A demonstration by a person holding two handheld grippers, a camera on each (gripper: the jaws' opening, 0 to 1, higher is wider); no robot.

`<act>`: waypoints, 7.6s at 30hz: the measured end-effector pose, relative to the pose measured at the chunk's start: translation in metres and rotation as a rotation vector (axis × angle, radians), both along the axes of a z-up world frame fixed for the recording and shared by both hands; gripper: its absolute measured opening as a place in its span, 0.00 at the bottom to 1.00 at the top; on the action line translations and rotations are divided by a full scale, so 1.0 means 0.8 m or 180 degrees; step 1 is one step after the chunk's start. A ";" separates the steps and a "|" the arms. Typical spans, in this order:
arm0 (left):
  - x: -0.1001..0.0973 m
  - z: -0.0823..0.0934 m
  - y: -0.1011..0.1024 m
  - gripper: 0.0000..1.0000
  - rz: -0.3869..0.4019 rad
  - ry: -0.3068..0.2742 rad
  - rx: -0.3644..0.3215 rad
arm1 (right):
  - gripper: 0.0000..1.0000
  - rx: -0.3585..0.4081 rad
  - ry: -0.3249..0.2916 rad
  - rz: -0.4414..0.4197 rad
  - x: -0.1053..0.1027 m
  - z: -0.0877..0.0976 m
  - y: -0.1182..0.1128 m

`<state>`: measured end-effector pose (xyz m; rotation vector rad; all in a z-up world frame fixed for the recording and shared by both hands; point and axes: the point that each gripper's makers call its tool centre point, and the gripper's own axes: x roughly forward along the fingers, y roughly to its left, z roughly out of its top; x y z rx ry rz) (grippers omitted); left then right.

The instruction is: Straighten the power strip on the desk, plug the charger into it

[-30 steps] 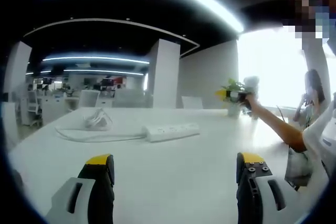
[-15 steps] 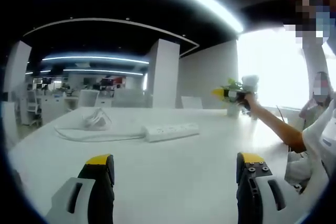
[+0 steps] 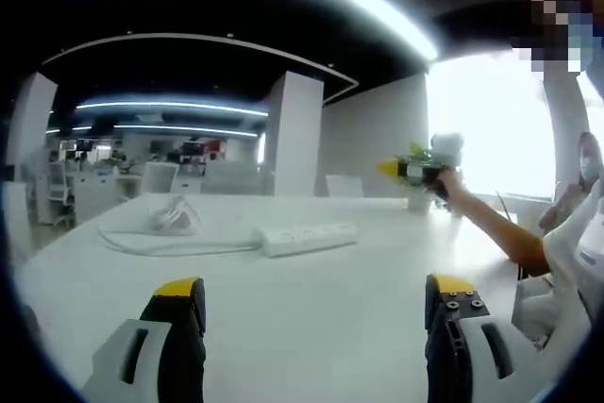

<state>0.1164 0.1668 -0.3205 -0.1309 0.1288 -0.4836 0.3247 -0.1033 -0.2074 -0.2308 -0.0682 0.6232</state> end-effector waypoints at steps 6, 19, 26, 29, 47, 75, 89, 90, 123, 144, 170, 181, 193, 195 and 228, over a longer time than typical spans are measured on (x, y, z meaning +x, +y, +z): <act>-0.001 0.000 0.002 0.99 0.0013 -0.0005 -0.0008 | 0.28 -0.0093 0.0042 0.0051 -0.001 -0.006 0.014; -0.002 0.001 0.008 0.99 0.0056 -0.0019 -0.0023 | 0.28 -0.0230 0.0134 0.0143 -0.001 -0.016 0.035; -0.002 0.000 0.010 0.99 0.0066 -0.0013 -0.0029 | 0.28 -0.0365 0.0152 0.0163 -0.002 -0.023 0.045; -0.002 0.001 0.010 0.99 0.0062 -0.0022 -0.0038 | 0.28 -0.0428 0.0161 0.0172 -0.002 -0.026 0.048; 0.000 0.000 0.015 0.99 0.0100 -0.0012 -0.0040 | 0.28 -0.0786 0.0185 0.0242 0.000 -0.047 0.068; 0.001 0.001 0.026 0.99 0.0155 -0.0006 -0.0028 | 0.28 -0.1989 0.0212 0.0453 0.015 -0.106 0.084; 0.001 0.001 0.030 0.99 0.0181 -0.0006 -0.0027 | 0.28 -0.2431 0.0249 0.0540 0.019 -0.133 0.077; 0.001 0.001 0.030 0.99 0.0181 -0.0005 -0.0021 | 0.28 -0.2450 0.0253 0.0549 0.019 -0.134 0.077; 0.000 0.003 0.036 0.99 0.0200 -0.0024 -0.0049 | 0.28 -0.3282 0.0188 0.0855 0.019 -0.149 0.086; -0.004 0.002 0.037 0.99 0.0178 -0.0029 -0.0097 | 0.28 -0.3635 0.0637 0.1223 0.028 -0.151 0.091; -0.010 0.005 0.032 0.99 0.0125 -0.0060 -0.0132 | 0.28 -0.3789 0.1111 0.1326 0.029 -0.156 0.093; -0.007 0.005 0.026 0.99 0.0085 -0.0053 -0.0137 | 0.29 -0.3886 0.1082 0.1281 0.030 -0.159 0.093; -0.008 0.004 0.020 0.99 0.0045 -0.0044 -0.0122 | 0.29 -0.4004 0.1084 0.1247 0.022 -0.165 0.093; -0.008 0.003 0.019 0.99 0.0045 -0.0037 -0.0117 | 0.29 -0.4047 0.1085 0.1252 0.022 -0.167 0.096; -0.009 0.004 0.029 0.99 0.0119 -0.0029 -0.0090 | 0.48 -0.3704 0.1252 0.1626 0.021 -0.170 0.106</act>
